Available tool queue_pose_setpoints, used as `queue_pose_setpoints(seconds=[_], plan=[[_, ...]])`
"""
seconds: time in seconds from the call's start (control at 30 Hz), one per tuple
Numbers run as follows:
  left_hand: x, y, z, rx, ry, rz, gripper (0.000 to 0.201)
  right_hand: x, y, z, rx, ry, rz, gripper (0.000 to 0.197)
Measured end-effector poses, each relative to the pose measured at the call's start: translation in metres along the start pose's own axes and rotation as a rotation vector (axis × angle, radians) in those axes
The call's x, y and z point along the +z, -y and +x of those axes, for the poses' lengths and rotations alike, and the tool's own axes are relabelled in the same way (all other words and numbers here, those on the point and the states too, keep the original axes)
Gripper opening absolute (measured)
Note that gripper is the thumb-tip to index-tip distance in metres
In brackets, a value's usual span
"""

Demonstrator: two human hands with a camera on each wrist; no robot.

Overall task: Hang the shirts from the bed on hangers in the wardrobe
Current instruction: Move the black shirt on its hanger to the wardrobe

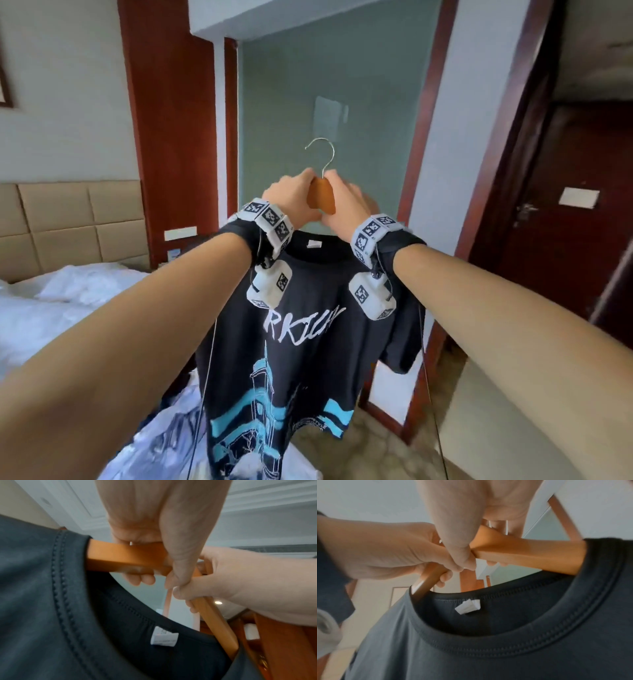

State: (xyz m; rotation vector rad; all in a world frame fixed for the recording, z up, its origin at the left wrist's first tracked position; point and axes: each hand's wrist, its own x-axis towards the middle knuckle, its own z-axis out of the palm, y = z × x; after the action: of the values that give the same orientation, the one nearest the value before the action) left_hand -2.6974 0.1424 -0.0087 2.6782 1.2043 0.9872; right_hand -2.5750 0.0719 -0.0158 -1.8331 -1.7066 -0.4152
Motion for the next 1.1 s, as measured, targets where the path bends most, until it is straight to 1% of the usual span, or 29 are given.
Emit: queue_pose_setpoints(seconds=[0.13,0.3,0.43,0.5,0.6,0.7,0.83,0.93,1.1], plan=[[0.039,-0.078,0.031,0.083,-0.014,0.042,0.047,-0.042,-0.079,-0.007,0.034,0.02,-0.2,0.057],[0.098,-0.163,0.075,0.293,0.083,0.09,0.046,-0.087,-0.18,-0.021,0.147,0.076,-0.437,0.059],[0.154,-0.228,0.117,0.445,0.111,0.135,0.044,-0.109,-0.265,-0.033,0.268,0.112,-0.548,0.063],[0.183,-0.26,0.141,0.516,0.114,0.122,0.044,-0.121,-0.307,-0.035,0.315,0.111,-0.578,0.065],[0.227,-0.306,0.18,0.602,0.123,0.075,0.046,-0.136,-0.37,-0.031,0.372,0.111,-0.622,0.062],[0.268,-0.348,0.223,0.651,0.152,0.008,0.042,-0.151,-0.428,-0.021,0.423,0.116,-0.672,0.059],[0.314,-0.401,0.275,0.728,0.172,-0.076,0.042,-0.169,-0.502,-0.007,0.471,0.093,-0.723,0.06],[0.347,-0.438,0.301,0.767,0.196,-0.116,0.042,-0.18,-0.551,-0.005,0.511,0.102,-0.749,0.06],[0.401,-0.503,0.346,0.806,0.223,-0.163,0.042,-0.197,-0.635,-0.002,0.577,0.088,-0.757,0.053]])
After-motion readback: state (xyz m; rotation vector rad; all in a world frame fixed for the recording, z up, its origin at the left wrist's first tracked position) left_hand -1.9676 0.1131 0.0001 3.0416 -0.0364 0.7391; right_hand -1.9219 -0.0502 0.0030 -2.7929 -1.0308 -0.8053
